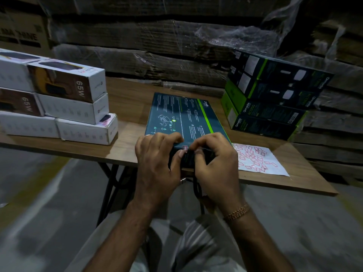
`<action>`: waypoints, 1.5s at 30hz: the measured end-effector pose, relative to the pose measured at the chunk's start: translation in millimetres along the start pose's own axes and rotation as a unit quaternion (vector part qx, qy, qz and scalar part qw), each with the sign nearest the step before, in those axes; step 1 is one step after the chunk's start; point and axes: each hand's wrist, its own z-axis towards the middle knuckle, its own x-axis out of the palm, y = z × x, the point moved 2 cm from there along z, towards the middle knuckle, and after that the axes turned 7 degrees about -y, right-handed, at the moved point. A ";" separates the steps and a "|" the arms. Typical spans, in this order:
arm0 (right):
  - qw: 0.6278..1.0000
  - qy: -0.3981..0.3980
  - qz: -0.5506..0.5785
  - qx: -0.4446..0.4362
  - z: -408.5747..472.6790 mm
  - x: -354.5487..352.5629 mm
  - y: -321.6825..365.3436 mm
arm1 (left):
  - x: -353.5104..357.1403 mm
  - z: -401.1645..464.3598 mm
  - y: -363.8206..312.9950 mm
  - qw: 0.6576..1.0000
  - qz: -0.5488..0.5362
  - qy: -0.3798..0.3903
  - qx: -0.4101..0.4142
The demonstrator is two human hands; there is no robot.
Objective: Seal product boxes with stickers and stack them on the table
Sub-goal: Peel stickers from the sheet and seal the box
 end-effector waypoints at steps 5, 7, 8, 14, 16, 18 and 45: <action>0.998 0.009 -0.047 -0.047 -6.7 3.5 -7.2 | -0.1 -1.1 2.3 1.000 0.004 0.010 0.004; 0.998 0.006 -0.048 -0.047 -6.4 3.8 -7.5 | -0.8 -0.1 1.6 1.000 0.002 0.010 0.005; 0.998 0.007 -0.048 -0.047 -6.4 4.0 -7.1 | -1.1 0.1 1.2 1.000 0.000 0.010 0.005; 0.997 0.003 -0.066 -0.048 -5.7 6.9 -5.0 | -2.2 0.1 0.3 1.000 -0.003 0.008 0.005; 0.996 0.003 -0.078 -0.050 -5.0 7.8 -4.3 | -2.5 0.0 0.4 1.000 -0.004 0.008 0.004; 0.994 0.005 -0.100 -0.050 -5.1 8.6 -2.8 | -2.3 -0.2 0.8 1.000 -0.005 0.008 -0.002; 0.986 0.029 -0.153 -0.051 -6.1 12.6 -2.7 | -11.8 -2.0 5.8 0.988 -0.138 0.031 -0.066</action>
